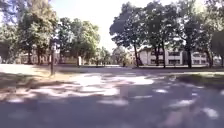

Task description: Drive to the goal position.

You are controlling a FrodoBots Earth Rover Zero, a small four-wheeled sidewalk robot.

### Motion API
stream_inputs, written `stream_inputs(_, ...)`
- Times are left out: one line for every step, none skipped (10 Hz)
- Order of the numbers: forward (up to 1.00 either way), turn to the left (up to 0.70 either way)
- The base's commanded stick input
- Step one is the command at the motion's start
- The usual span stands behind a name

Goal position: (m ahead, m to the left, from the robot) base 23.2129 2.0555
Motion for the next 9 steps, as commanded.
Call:
stream_inputs(0.7, 0.0)
stream_inputs(0.7, 0.0)
stream_inputs(0.7, 0.0)
stream_inputs(0.7, 0.0)
stream_inputs(0.7, 0.0)
stream_inputs(0.7, 0.0)
stream_inputs(0.7, 0.0)
stream_inputs(0.7, 0.0)
stream_inputs(0.7, 0.0)
